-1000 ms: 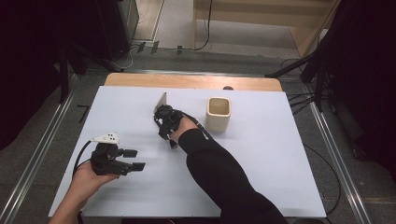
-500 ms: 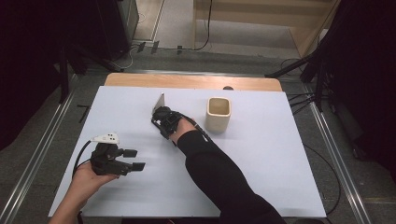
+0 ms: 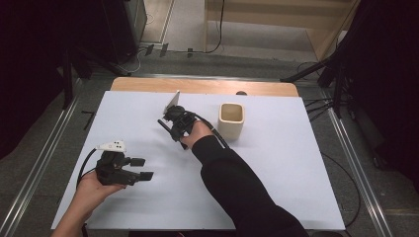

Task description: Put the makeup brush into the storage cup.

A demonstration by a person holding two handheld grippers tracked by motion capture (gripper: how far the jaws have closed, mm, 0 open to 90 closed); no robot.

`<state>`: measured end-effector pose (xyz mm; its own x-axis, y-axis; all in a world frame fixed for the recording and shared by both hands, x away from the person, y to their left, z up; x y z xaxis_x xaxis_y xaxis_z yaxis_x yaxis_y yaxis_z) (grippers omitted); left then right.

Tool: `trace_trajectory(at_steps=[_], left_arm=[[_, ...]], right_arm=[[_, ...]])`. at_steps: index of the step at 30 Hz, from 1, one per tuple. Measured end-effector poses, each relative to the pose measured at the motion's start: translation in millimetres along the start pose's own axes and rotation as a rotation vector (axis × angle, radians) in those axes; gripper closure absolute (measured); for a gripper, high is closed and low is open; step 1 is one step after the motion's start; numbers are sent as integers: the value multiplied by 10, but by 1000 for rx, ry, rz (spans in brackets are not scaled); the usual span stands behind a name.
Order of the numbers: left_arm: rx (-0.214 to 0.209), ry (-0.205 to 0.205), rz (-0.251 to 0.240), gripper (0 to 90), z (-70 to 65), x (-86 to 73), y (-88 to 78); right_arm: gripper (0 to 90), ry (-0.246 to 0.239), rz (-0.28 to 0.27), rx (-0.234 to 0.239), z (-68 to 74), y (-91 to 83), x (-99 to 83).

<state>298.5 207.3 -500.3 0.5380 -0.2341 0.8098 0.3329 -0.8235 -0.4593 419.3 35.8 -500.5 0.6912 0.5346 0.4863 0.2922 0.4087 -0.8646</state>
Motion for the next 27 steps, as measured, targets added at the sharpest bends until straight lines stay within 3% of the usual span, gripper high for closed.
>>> trace_trajectory(at_steps=[8, 14, 22, 27], left_arm=[[-2, 2, 6, 281, -2, -2, 7], [-4, 4, 8, 281, -7, -3, 18], [-6, 6, 14, 282, -12, -12, 39], [-6, 7, 22, 282, -5, -17, 46]], right_arm=[[788, 7, -81, 78, 8, -294, -71], [788, 35, -102, 121, -28, -431, -190], [788, 37, -136, 176, -95, -573, -407], [788, 30, -128, 184, -140, -617, -564]])
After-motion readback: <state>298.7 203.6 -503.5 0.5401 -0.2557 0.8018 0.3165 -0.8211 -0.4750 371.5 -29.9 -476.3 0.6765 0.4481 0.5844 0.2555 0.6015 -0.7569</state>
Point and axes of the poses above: each handheld gripper's, and its own axes: y roughly forward along the jaws, x roughly out of its top, z roughly to its left, the point moved 5 cm from there along y, roughly forward along the jaws, and after that the axes turned 15 degrees about -z, right-handed, at the moved point
